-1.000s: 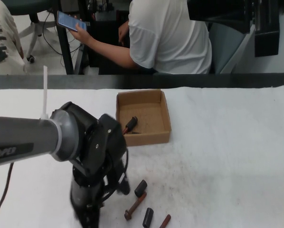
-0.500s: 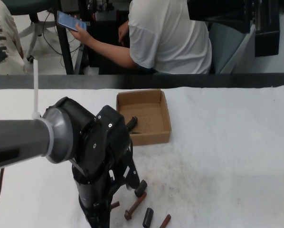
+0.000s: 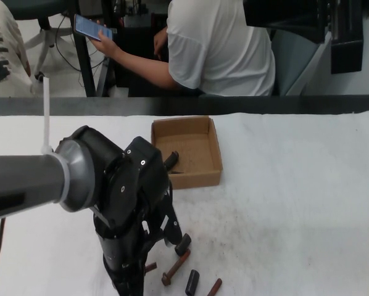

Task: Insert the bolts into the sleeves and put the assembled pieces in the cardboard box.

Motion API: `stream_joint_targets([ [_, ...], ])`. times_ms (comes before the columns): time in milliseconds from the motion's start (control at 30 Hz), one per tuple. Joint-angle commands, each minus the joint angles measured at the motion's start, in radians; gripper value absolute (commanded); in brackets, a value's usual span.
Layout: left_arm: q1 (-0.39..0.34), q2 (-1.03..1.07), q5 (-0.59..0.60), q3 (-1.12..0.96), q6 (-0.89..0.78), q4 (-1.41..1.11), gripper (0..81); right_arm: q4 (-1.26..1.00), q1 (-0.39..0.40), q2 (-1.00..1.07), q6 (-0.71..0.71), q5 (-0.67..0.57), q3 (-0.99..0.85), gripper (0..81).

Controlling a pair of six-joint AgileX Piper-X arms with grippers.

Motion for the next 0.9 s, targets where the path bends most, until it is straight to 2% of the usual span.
stream_joint_targets([
  [0, 0.002, -0.011, 0.009, -0.005, -0.006, 0.009, 19.3, -0.005, -0.004, -0.013, 0.002, -0.014, -0.008, 0.8],
  [133, 0.007, -0.011, 0.009, 0.021, -0.018, 0.006, 47.1, -0.005, -0.004, -0.013, 0.002, -0.014, -0.008, 0.8],
  [200, 0.015, -0.011, 0.001, 0.046, -0.034, 0.006, 51.8, -0.005, -0.004, -0.013, 0.002, -0.014, -0.008, 0.8],
  [400, 0.040, -0.011, -0.025, 0.112, -0.104, 0.022, 51.9, -0.005, -0.004, -0.013, 0.002, -0.014, -0.008, 0.8],
  [700, 0.042, -0.102, 0.006, -0.002, -0.252, 0.034, 51.9, -0.005, -0.004, -0.013, 0.002, -0.014, -0.008, 0.8],
  [767, 0.042, -0.128, 0.055, -0.030, -0.375, 0.017, 51.9, -0.005, -0.004, -0.013, 0.002, -0.014, -0.008, 0.8],
  [867, 0.050, -0.143, 0.134, -0.046, -0.754, -0.056, 51.9, -0.005, -0.004, -0.013, 0.002, -0.014, -0.008, 0.8],
])
